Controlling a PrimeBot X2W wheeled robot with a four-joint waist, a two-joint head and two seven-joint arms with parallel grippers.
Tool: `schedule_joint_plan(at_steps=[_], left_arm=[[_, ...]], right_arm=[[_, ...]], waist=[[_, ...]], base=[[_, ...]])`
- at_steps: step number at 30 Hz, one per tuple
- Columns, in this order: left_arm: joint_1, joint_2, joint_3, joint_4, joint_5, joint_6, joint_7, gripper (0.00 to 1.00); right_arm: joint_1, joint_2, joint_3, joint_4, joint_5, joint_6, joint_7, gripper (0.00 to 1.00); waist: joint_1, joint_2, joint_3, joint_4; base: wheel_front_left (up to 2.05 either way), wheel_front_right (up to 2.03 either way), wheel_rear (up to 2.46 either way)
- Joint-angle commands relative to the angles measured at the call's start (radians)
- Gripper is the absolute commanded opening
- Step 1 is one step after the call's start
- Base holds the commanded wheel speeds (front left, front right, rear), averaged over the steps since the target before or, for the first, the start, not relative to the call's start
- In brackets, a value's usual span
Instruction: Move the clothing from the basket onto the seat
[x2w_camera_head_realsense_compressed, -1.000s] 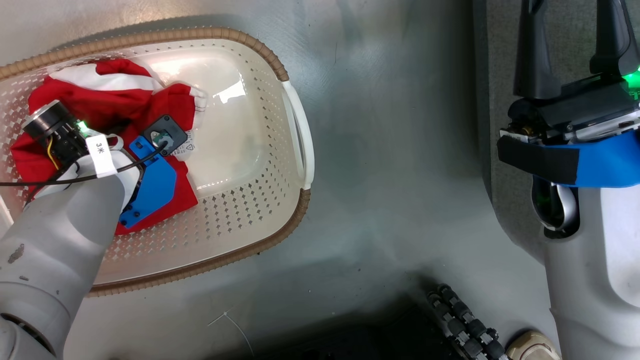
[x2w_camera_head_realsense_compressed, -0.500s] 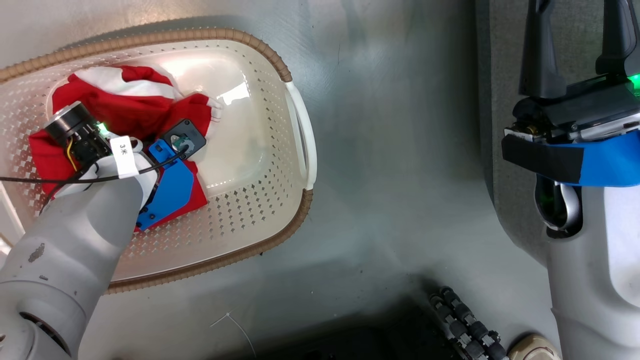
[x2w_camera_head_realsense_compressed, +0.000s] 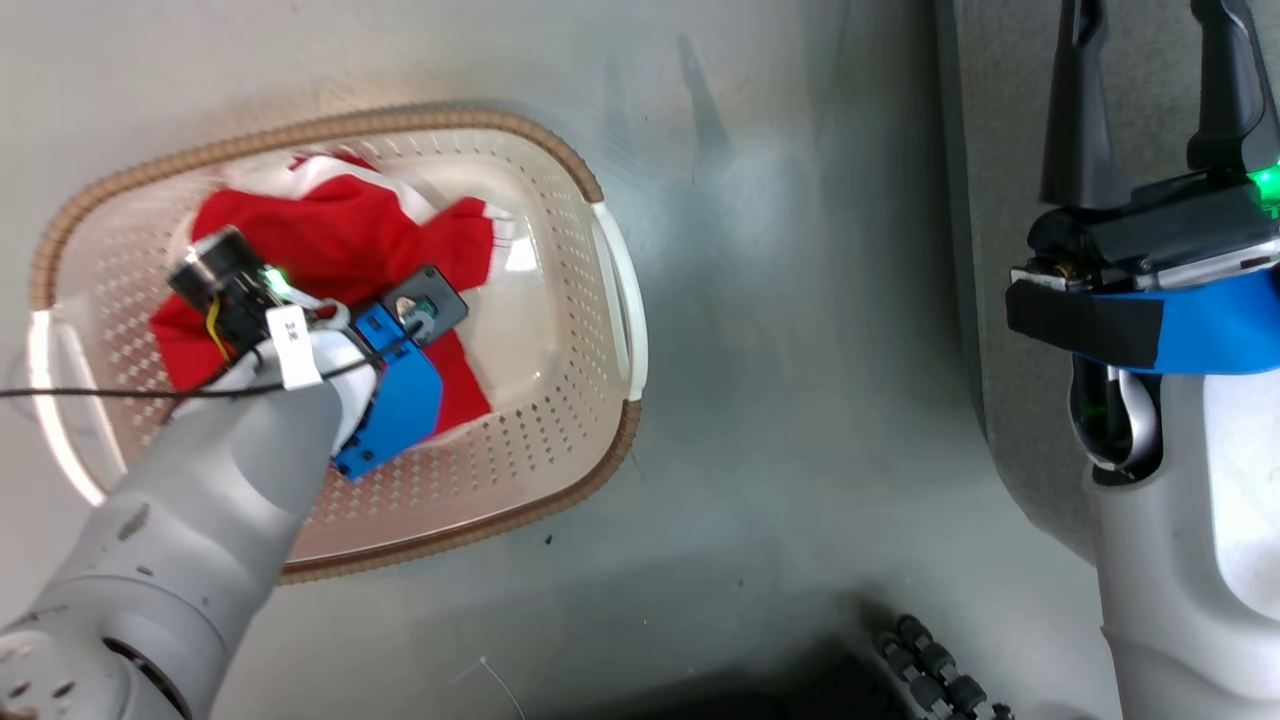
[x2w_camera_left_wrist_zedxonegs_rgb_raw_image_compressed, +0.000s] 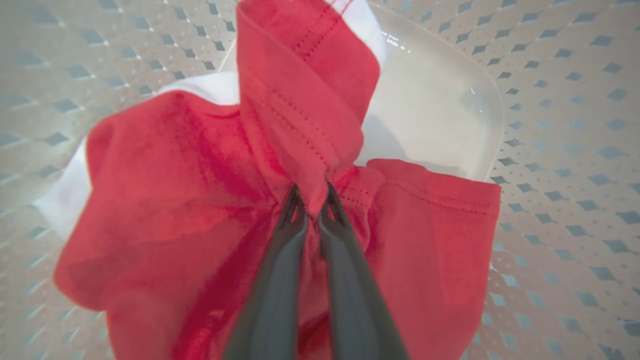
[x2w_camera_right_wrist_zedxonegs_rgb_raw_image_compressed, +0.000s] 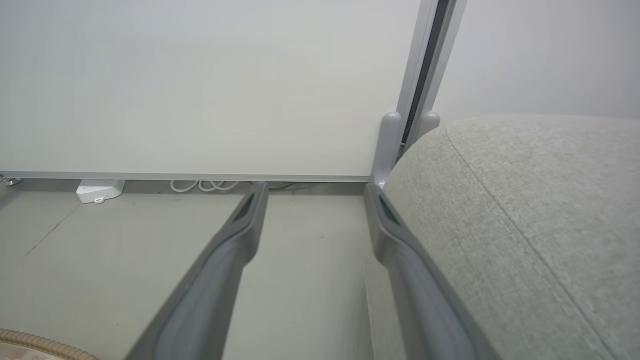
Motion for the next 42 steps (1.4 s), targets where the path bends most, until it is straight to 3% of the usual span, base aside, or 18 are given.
schedule_joint_plan(at_steps=[1,16,26,42], left_arm=[[0.025,-0.008,0.005,0.001,-0.013,-0.006,-0.022,0.0],[0.133,-0.084,0.024,-0.018,-0.099,-0.013,-0.172,0.0],[0.193,-0.109,0.051,-0.093,-0.157,-0.014,-0.217,0.0],[0.295,-0.048,0.182,-0.441,-0.155,0.029,-0.219,0.0]], right_arm=[[0.016,0.005,-0.004,0.008,0.005,-0.001,0.0,1.0],[0.1,-0.015,-0.029,0.055,0.001,-0.001,0.0,1.0],[0.191,-0.029,-0.044,0.09,0.001,-0.001,0.0,1.0],[0.314,-0.034,-0.019,0.148,0.011,-0.001,0.0,1.0]], waist=[[0.0,0.0,-0.039,0.013],[0.0,0.0,-0.237,0.073],[0.0,0.0,-0.385,0.127],[0.0,0.0,-0.603,0.176]], base=[[0.0,0.0,0.0],[0.0,0.0,0.0],[0.0,0.0,0.0],[0.0,0.0,0.0]])
